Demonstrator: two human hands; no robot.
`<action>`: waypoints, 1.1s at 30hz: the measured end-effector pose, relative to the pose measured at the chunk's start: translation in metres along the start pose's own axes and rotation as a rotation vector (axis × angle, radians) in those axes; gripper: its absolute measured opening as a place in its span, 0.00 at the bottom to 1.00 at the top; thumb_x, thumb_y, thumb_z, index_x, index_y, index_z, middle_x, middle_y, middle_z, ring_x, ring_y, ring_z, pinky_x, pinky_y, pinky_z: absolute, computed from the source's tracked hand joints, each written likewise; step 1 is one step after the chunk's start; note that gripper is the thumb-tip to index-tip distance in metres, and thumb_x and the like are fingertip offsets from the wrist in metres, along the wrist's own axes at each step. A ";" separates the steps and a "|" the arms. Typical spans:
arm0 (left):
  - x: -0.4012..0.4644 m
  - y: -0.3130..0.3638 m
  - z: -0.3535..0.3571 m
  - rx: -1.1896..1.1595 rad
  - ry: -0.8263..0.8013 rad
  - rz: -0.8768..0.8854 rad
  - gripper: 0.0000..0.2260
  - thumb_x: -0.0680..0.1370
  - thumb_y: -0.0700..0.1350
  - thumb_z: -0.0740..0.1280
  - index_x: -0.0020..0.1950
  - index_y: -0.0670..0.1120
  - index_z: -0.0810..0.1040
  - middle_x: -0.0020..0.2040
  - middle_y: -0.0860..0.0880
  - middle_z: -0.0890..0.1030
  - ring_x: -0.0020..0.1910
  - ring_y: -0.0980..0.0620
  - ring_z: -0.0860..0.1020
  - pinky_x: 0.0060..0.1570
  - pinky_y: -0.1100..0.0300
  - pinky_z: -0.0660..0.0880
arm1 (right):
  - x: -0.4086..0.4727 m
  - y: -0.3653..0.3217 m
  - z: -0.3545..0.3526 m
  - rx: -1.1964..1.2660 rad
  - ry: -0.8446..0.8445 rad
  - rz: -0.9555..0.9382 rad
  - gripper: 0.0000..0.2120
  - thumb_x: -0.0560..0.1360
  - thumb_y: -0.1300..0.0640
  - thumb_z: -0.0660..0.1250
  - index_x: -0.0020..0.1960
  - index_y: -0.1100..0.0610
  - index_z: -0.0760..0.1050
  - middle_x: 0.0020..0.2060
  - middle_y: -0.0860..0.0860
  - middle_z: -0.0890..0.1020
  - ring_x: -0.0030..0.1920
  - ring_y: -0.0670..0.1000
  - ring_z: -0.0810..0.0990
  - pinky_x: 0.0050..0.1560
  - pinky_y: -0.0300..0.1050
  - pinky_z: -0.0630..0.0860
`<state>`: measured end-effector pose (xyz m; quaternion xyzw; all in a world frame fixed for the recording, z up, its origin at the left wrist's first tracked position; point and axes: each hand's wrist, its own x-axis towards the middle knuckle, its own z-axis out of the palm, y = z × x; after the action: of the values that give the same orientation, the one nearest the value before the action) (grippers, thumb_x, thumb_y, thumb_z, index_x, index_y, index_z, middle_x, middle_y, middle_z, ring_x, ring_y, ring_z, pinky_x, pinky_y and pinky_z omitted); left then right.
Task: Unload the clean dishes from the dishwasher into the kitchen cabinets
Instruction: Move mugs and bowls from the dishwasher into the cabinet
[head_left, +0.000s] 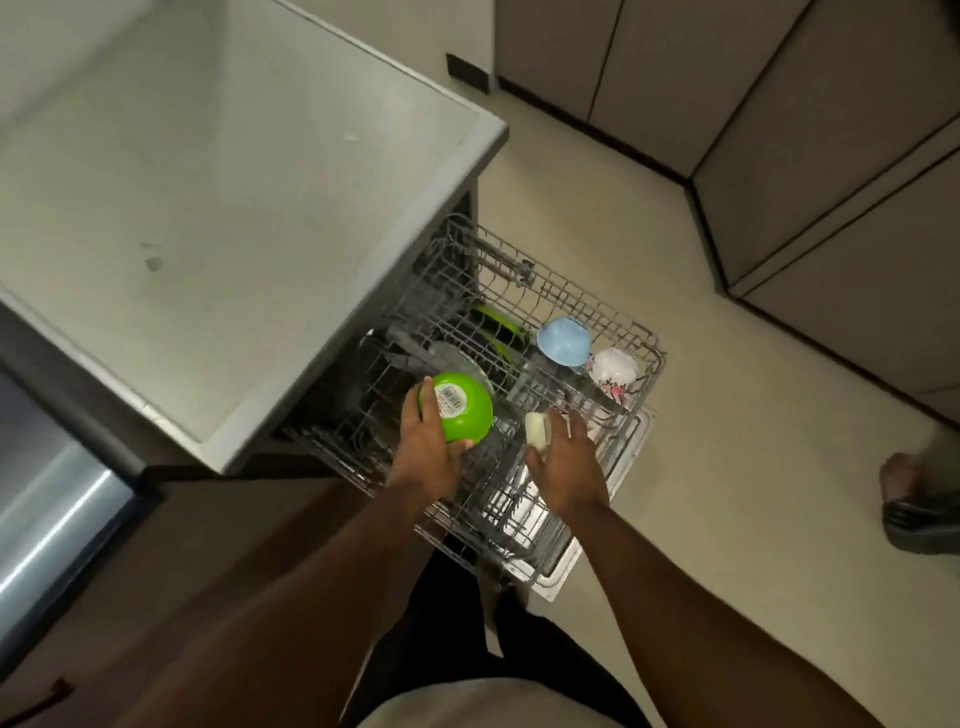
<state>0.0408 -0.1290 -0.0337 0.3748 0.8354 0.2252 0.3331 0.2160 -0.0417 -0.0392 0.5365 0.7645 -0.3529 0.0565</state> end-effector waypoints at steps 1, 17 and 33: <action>-0.010 -0.001 -0.001 0.008 0.013 -0.014 0.43 0.77 0.44 0.70 0.80 0.42 0.43 0.78 0.40 0.46 0.78 0.40 0.52 0.76 0.49 0.56 | -0.006 -0.001 0.000 -0.018 -0.005 -0.022 0.30 0.79 0.51 0.63 0.77 0.55 0.57 0.77 0.60 0.55 0.72 0.64 0.64 0.67 0.53 0.68; -0.190 -0.058 -0.019 -0.067 0.371 -0.189 0.44 0.74 0.44 0.73 0.81 0.45 0.46 0.79 0.43 0.49 0.79 0.42 0.53 0.75 0.48 0.59 | -0.100 -0.043 0.037 -0.243 -0.054 -0.431 0.28 0.77 0.48 0.64 0.74 0.52 0.60 0.75 0.58 0.58 0.68 0.62 0.69 0.59 0.56 0.77; -0.396 -0.161 -0.037 -0.188 0.784 -0.457 0.46 0.73 0.43 0.74 0.80 0.43 0.47 0.79 0.39 0.50 0.79 0.42 0.51 0.75 0.54 0.55 | -0.265 -0.114 0.147 -0.394 -0.200 -0.842 0.31 0.75 0.50 0.67 0.75 0.54 0.64 0.75 0.60 0.61 0.70 0.63 0.68 0.66 0.54 0.69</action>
<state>0.1345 -0.5409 0.0438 0.0360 0.9354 0.3456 0.0656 0.1858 -0.3568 0.0294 0.1222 0.9587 -0.2432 0.0825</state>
